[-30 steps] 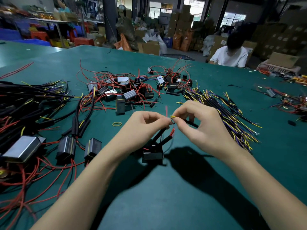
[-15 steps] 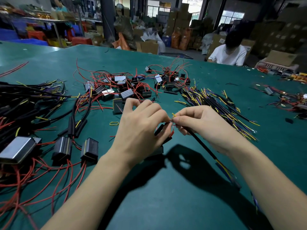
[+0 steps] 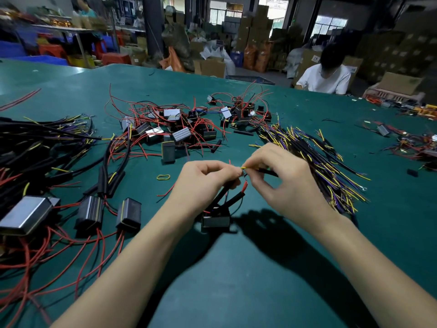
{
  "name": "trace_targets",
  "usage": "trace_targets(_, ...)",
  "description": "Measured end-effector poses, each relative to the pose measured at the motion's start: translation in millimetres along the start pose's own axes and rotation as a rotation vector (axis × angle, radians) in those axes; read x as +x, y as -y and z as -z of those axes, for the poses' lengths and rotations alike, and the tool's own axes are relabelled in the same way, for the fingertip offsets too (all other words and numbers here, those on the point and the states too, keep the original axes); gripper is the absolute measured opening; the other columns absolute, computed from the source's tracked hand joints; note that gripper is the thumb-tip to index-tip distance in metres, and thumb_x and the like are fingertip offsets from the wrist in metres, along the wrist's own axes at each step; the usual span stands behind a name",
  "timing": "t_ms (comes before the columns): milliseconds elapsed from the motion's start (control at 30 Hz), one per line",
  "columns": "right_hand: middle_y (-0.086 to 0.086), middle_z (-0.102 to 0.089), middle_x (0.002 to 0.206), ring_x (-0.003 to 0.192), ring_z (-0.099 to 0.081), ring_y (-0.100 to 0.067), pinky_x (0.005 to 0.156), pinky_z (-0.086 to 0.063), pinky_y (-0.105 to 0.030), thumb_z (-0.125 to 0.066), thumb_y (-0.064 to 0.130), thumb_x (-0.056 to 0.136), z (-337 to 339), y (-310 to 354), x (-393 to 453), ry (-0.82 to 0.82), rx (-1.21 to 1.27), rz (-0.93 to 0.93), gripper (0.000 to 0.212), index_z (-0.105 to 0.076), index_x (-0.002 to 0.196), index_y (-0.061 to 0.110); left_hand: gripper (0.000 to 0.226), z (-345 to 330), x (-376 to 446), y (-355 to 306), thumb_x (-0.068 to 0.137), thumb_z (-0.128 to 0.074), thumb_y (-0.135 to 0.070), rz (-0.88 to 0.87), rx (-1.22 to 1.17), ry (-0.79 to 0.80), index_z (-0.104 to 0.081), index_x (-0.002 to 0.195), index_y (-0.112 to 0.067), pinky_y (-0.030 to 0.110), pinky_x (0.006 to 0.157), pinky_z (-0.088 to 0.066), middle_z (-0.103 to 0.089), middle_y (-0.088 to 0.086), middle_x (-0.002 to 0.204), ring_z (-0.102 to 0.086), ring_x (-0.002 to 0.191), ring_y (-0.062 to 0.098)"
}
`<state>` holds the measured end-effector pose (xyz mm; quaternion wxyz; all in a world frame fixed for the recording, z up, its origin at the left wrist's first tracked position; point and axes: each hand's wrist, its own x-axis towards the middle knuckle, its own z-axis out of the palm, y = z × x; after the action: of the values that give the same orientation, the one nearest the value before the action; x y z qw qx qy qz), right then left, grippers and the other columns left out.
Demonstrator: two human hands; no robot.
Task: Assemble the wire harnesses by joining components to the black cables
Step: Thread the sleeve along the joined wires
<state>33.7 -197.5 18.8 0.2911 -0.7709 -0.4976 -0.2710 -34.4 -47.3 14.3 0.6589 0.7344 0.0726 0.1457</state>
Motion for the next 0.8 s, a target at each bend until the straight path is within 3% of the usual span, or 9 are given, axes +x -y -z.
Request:
trace_targets(67,0.003,-0.061,0.075,0.068,-0.054,-0.004,0.068,-0.04,-0.013,-0.066,0.001,0.085,2,1,2,0.009,0.255,-0.208,0.009,-0.066,0.083,0.01,0.014,-2,0,1,0.084,-0.069,-0.013,-0.028,-0.042,-0.031,-0.072,0.07,-0.012,0.006,0.063,-0.045,-0.07,-0.002,0.065,-0.059,0.061,0.001)
trace_targets(200,0.007,-0.06,0.065,0.059,-0.052,-0.006,0.061,-0.043,-0.015,-0.063,0.003,0.089,7,2,5,0.035,0.563,-0.494,0.016,-0.065,0.08,0.016,0.01,-6,-1,3,0.085,-0.068,-0.012,-0.126,0.028,-0.053,-0.071,0.075,-0.012,0.016,0.07,-0.048,-0.073,0.003,0.074,-0.062,0.069,0.008)
trace_targets(300,0.002,-0.054,0.063,0.06,-0.045,-0.012,0.061,-0.038,-0.026,-0.059,0.005,0.091,8,3,6,0.079,0.575,-0.539,0.018,-0.063,0.078,0.018,0.009,-7,-2,4,0.086,-0.067,-0.01,-0.221,0.108,-0.064,-0.07,0.078,-0.012,0.009,0.068,-0.043,-0.071,-0.001,0.074,-0.059,0.068,0.002)
trace_targets(400,-0.003,-0.052,0.067,0.062,-0.042,-0.015,0.062,-0.035,-0.029,-0.059,0.01,0.092,8,1,6,0.14,0.592,-0.575,0.013,-0.063,0.08,0.015,0.009,-8,-3,5,0.087,-0.066,-0.008,-0.278,0.127,-0.049,-0.069,0.079,-0.013,0.008,0.069,-0.041,-0.068,-0.005,0.074,-0.057,0.068,-0.002)
trace_targets(567,-0.001,-0.058,0.07,0.062,-0.046,-0.008,0.066,-0.041,-0.015,-0.058,0.016,0.092,13,-6,4,0.207,0.737,-0.61,0.012,-0.068,0.088,0.01,0.014,-7,0,9,0.087,-0.065,-0.007,-0.294,0.075,-0.016,-0.066,0.078,-0.018,0.011,0.073,-0.043,-0.066,-0.007,0.074,-0.058,0.071,0.001)
trace_targets(800,0.006,-0.063,0.073,0.063,-0.045,-0.009,0.065,-0.041,-0.013,-0.061,0.02,0.09,12,-10,4,0.228,0.808,-0.626,0.013,-0.071,0.086,0.014,0.018,-6,3,14,0.088,-0.064,-0.007,-0.246,-0.013,0.037,-0.066,0.077,-0.021,0.018,0.077,-0.045,-0.066,-0.013,0.072,-0.059,0.073,0.005)
